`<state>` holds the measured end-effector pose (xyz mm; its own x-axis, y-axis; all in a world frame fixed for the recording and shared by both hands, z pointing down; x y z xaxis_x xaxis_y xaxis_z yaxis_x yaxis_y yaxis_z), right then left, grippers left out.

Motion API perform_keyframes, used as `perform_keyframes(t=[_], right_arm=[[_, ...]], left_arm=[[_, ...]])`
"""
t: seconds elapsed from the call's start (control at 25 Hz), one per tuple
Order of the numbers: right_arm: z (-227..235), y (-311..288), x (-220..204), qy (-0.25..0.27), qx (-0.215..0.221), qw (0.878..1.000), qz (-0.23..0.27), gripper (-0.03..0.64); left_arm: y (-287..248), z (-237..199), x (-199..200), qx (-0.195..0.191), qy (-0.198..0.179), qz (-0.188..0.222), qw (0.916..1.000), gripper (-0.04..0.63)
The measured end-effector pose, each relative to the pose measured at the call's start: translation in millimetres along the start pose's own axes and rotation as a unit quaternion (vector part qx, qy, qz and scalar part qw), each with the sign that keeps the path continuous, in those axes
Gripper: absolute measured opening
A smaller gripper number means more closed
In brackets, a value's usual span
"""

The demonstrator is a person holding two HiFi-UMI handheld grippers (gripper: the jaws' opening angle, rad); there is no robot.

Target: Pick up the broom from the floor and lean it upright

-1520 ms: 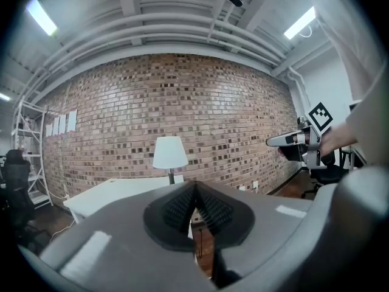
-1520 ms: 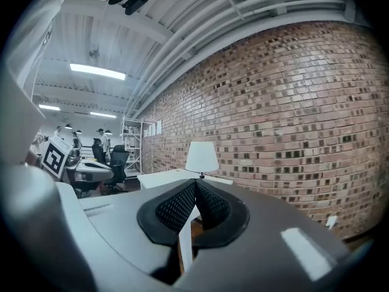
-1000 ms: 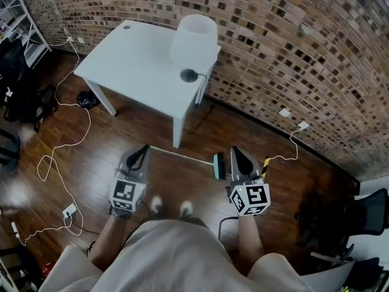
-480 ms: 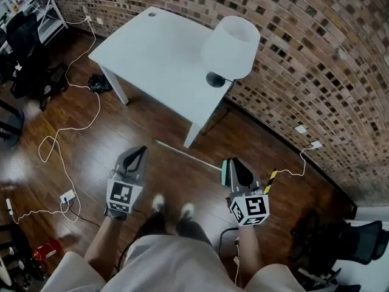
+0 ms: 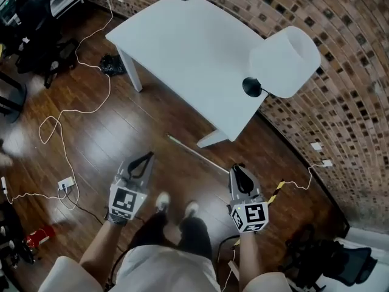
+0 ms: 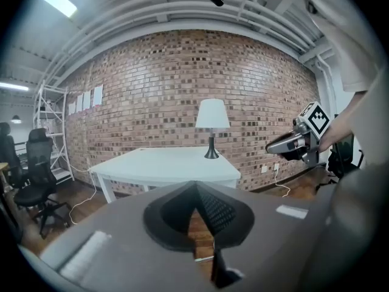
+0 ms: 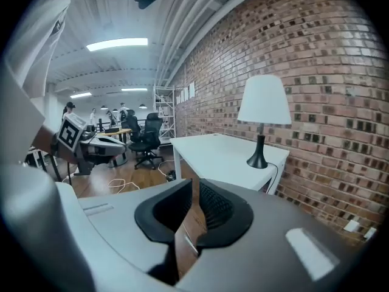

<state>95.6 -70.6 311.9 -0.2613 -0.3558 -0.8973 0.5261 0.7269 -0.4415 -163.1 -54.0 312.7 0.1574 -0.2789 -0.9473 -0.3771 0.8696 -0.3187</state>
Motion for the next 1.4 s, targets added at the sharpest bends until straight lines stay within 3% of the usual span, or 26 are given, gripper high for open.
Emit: perform_keyframes(t=[0.28,0.56,0.72,0.96,1.4], right_arm=[[-29.1,-86.6,-76.3,0.014,0.062,0.996,-0.059,0.051],[-45.9,-191.1,-170.4,0.060,0.140,0.983,-0.103,0.055],[-47.4,-235.9,-215.1,0.078,0.168,0.978,-0.096,0.057],[-31.2,-285.0,-298.2,0.057,0.183,0.973,-0.130,0.067],[-28.2,-346.4,-406.6,0.052,0.189,0.969,-0.151,0.078]], left_arm=[[-23.9,-20.4,-72.0,0.005,0.027,-0.037,0.9990,0.002],[-67.2,-26.5,-172.0,0.030,0.053,-0.070,0.9957,0.002],[-85.1,-40.0,-230.8,0.071,0.097,-0.074,0.9900,0.002],[-111.2,-53.9,-310.1,0.107,0.131,-0.096,0.9809,0.002],[-168.1,-43.6,-411.2,0.115,0.119,-0.099,0.9812,0.002]])
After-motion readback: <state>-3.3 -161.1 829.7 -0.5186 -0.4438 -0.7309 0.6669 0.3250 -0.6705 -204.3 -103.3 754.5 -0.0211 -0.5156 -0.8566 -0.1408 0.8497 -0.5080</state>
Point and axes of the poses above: the fingertips, and each gripper's own axes: y backward along the fingers, z to its right, x out of its top, the point moved 1 cm from there along y, backward along the fingers, and after that the axes turned 1 degree about y, right-handed, at the moved point
